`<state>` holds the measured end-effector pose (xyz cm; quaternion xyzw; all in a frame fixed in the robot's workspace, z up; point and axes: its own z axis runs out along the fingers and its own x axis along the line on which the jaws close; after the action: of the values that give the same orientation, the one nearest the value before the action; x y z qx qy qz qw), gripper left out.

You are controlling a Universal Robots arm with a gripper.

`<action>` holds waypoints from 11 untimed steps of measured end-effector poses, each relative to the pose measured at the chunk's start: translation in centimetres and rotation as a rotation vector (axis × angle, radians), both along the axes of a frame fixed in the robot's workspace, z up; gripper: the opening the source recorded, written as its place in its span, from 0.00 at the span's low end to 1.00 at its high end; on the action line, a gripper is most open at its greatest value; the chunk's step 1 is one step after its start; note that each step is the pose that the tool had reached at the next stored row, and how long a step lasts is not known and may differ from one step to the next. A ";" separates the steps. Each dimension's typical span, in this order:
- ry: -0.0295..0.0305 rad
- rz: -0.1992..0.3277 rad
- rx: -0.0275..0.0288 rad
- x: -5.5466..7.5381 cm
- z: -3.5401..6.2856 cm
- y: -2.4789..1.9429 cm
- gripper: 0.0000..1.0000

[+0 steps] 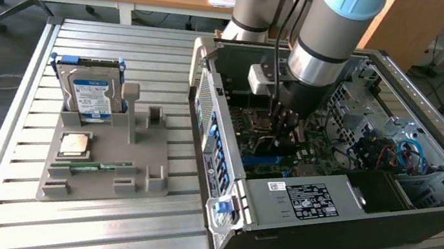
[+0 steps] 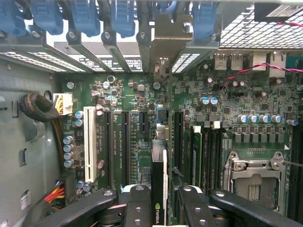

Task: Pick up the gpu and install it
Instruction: 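Insert the gpu into the slot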

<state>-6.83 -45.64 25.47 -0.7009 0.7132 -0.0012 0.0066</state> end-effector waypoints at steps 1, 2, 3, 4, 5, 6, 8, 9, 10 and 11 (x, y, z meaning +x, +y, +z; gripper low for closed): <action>0.0001 0.000 -0.0001 0.0 -0.05 0.00 0.27; 0.0002 0.000 -0.0001 0.0 -0.09 0.00 0.27; 0.0002 0.000 -0.0001 0.0 -0.14 0.00 0.27; 0.0003 0.000 -0.0001 0.0 -0.18 0.00 0.27; 0.0004 0.000 -0.0003 0.0 -0.19 0.00 0.27; 0.0004 0.000 -0.0003 0.0 -0.19 -0.01 0.27; 0.0004 0.000 -0.0002 0.0 -0.20 0.00 0.27; 0.0003 0.000 0.0000 0.0 -0.21 0.00 0.27; 0.0003 0.000 -0.0001 0.0 -0.22 0.00 0.27; 0.0003 0.000 0.0000 0.0 -0.25 0.00 0.27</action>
<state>-6.83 -45.64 25.22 -0.7009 0.7132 -0.0011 0.0065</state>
